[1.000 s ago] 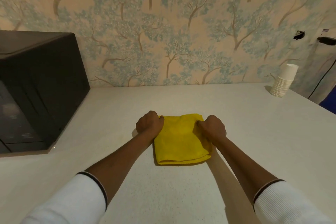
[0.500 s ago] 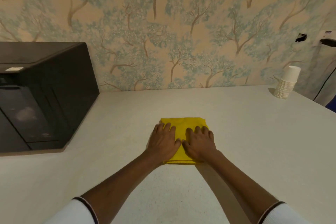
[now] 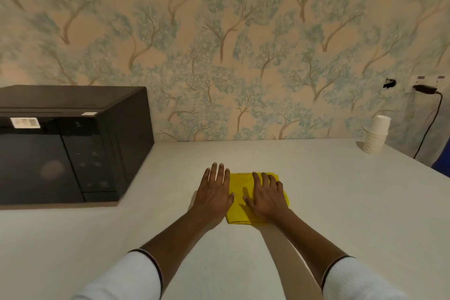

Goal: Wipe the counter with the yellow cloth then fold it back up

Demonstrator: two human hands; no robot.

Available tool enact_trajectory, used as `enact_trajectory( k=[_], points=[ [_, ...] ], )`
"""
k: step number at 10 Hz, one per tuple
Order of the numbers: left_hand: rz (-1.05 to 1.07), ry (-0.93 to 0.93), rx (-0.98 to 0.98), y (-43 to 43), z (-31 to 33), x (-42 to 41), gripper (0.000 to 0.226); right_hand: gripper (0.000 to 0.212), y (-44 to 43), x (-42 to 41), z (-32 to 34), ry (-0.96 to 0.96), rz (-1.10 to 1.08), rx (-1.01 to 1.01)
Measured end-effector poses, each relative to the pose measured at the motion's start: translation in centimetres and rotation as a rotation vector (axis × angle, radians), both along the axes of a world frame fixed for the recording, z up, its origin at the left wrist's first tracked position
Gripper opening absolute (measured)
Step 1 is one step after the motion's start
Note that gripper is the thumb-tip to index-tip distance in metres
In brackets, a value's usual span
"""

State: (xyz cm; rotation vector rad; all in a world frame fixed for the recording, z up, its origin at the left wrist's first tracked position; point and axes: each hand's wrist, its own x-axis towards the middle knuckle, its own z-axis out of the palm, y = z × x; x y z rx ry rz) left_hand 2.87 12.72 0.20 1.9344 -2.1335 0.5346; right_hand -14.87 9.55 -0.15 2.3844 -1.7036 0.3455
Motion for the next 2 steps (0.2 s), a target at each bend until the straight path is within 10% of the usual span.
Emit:
enact_trajectory(
  k=[2],
  points=[
    [0.040,-0.091,-0.183,2.6,7.8,3.7,0.079,0.086,3.0,3.9,6.4,0.065,0.108,-0.178]
  ],
)
